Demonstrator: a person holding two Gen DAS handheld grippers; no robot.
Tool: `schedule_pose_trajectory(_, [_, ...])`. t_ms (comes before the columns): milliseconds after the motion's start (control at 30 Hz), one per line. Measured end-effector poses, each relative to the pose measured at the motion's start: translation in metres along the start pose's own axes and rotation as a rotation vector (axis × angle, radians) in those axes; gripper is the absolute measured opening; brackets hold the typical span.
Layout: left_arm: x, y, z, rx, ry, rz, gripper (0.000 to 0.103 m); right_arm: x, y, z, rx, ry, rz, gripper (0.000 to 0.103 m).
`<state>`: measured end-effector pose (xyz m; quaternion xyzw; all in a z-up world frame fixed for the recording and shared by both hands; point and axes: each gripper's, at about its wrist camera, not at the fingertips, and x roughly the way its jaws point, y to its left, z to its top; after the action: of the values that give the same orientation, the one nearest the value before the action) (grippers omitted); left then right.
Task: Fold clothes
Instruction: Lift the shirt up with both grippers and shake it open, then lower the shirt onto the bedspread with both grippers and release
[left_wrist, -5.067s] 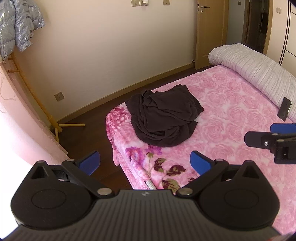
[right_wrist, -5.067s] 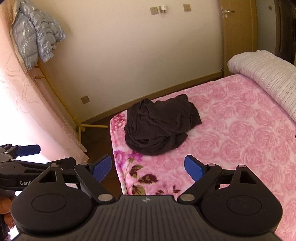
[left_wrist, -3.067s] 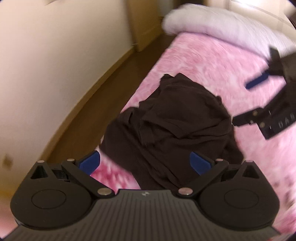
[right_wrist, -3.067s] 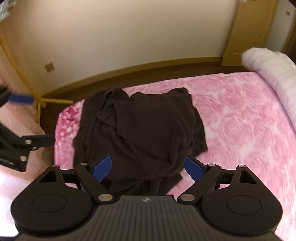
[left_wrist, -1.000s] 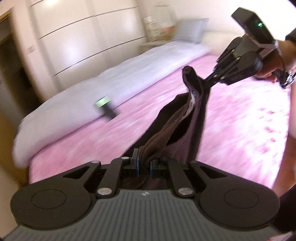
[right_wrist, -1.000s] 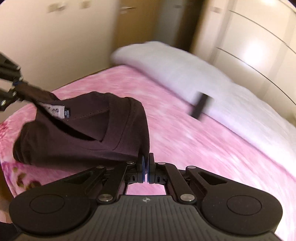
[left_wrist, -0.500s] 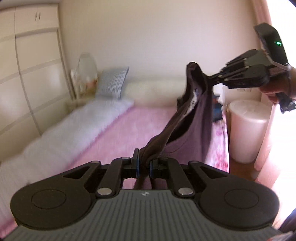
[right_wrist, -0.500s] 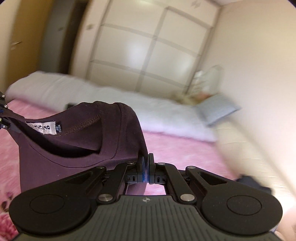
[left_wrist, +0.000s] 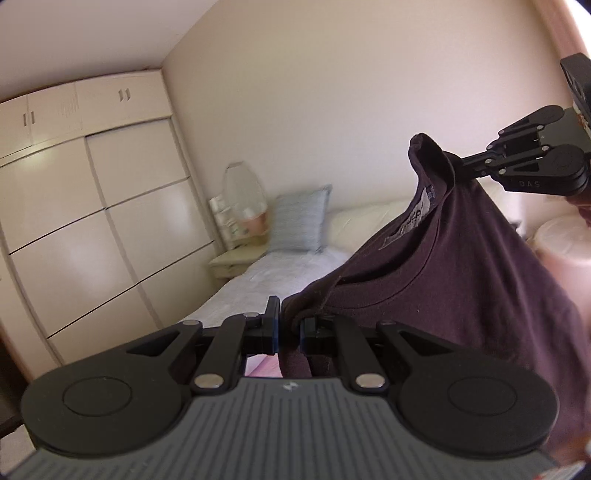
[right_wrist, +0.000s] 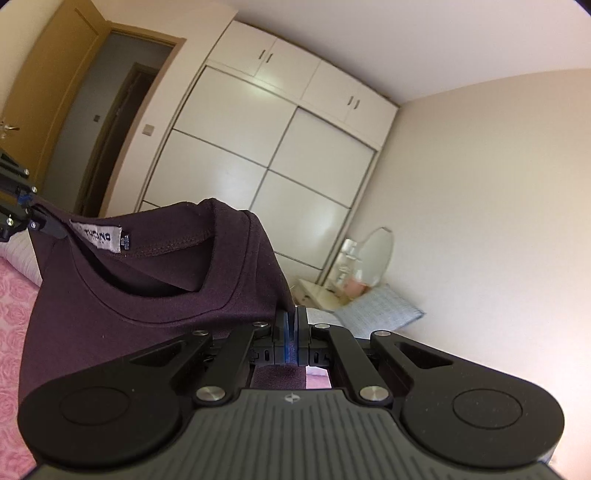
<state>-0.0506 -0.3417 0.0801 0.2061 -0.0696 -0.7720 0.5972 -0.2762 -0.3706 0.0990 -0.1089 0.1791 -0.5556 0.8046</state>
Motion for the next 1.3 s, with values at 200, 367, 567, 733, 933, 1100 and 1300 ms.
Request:
schedule_pose_trajectory(200, [0.113, -0.011, -0.024, -0.050, 0.185, 0.095, 0.007, 0.119, -0.028, -0.052, 0.026, 0.072, 0.168, 0.000])
schedule_pose_trajectory(367, [0.217, -0.011, -0.047, -0.084, 0.292, 0.140, 0.007, 0.242, -0.058, -0.110, 0.032, 0.164, 0.304, 0.000])
schedule_pose_trajectory(567, [0.341, -0.008, -0.075, -0.120, 0.401, 0.185, 0.007, 0.375, -0.086, -0.150, 0.017, 0.212, 0.371, 0.000])
schedule_pose_trajectory(733, [0.422, -0.006, -0.119, -0.197, 0.513, 0.210, 0.014, 0.424, -0.069, -0.197, 0.036, 0.261, 0.390, 0.001])
schedule_pose_trajectory(933, [0.423, 0.006, -0.212, -0.344, 0.694, 0.177, 0.033, 0.455, -0.007, -0.262, 0.002, 0.424, 0.474, 0.034])
schedule_pose_trajectory(1100, [0.359, -0.001, -0.282, -0.467, 0.846, 0.169, 0.040, 0.434, 0.000, -0.302, 0.109, 0.556, 0.509, 0.048])
schedule_pose_trajectory(1300, [0.282, -0.030, -0.351, -0.650, 0.998, 0.112, 0.040, 0.340, 0.012, -0.353, 0.294, 0.811, 0.525, 0.057])
